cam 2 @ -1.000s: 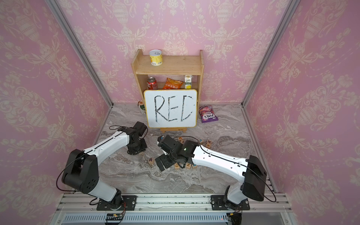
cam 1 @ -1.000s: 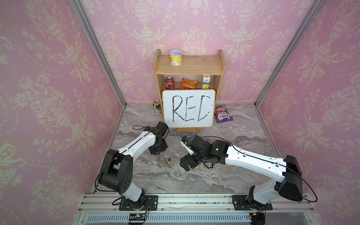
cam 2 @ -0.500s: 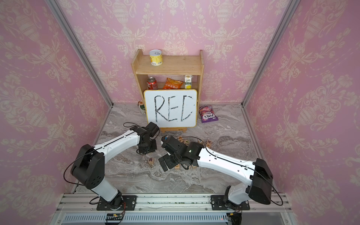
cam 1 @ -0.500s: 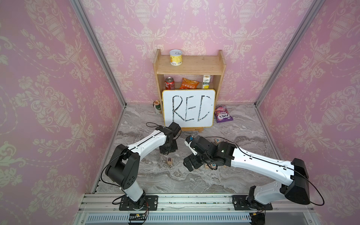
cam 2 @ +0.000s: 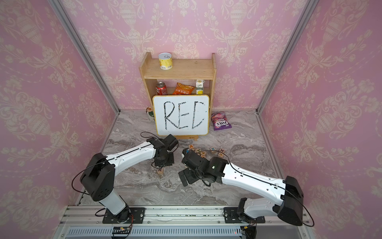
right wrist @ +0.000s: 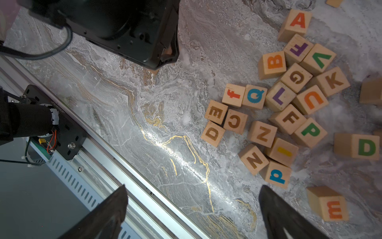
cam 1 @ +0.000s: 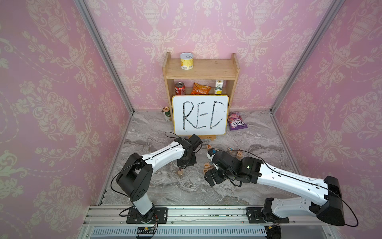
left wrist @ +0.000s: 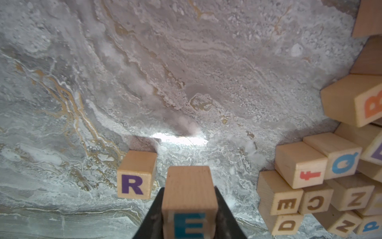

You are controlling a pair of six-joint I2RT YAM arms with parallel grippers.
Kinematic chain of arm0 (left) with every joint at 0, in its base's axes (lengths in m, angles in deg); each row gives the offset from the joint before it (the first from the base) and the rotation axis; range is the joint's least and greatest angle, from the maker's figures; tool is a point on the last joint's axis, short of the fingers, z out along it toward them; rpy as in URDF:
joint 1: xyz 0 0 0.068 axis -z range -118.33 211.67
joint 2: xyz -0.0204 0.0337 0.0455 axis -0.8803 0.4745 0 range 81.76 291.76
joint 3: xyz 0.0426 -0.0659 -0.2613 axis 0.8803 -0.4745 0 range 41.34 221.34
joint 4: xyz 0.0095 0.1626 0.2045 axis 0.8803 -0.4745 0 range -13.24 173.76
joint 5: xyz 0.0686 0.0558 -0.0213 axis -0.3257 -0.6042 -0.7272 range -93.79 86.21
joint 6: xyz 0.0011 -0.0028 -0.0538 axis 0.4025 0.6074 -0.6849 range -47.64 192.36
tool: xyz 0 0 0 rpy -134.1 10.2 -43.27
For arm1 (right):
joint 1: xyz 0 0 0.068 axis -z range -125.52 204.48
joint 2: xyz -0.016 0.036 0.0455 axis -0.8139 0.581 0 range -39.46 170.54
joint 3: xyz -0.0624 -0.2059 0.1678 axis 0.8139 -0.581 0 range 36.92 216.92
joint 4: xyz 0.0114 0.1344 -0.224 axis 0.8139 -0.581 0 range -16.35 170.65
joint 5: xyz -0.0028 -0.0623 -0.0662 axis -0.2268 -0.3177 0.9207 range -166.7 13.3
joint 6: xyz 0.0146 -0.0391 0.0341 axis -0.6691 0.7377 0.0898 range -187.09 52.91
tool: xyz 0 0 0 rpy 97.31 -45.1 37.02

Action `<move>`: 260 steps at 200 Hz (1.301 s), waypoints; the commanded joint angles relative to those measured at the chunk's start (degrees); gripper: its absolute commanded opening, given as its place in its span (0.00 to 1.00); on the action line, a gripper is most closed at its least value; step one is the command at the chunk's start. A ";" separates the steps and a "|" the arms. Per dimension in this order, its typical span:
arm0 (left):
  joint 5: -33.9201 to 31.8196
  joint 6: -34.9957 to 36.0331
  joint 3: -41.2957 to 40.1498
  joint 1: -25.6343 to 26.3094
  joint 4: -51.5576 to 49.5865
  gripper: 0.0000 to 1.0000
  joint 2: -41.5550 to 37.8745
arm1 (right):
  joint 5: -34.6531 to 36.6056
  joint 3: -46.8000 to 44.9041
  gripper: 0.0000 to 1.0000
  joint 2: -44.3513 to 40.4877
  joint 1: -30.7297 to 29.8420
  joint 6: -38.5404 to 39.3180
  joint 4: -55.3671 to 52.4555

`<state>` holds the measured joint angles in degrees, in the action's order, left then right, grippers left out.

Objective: Assemble the uppercase word "red" with letter blocks
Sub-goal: Place the letter block at the center of the board.

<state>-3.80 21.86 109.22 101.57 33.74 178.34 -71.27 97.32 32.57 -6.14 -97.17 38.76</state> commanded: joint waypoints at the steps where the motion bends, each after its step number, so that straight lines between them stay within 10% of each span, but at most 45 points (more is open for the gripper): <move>1: 1.55 -2.22 -1.60 1.09 0.99 0.00 0.91 | 1.42 -1.57 1.00 -2.14 0.08 -2.18 -1.43; 168: 0.78 0.48 -8.00 5.01 5.69 0.00 4.15 | 1.39 -2.93 1.00 -1.23 0.07 -2.91 -0.39; 260: -2.73 3.78 -6.86 5.19 4.14 0.55 2.87 | 2.21 -2.98 1.00 -1.45 0.01 -3.46 -0.12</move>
<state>-3.85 23.98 102.66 106.23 39.32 181.94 -70.68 94.78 30.91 -6.14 -99.36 38.39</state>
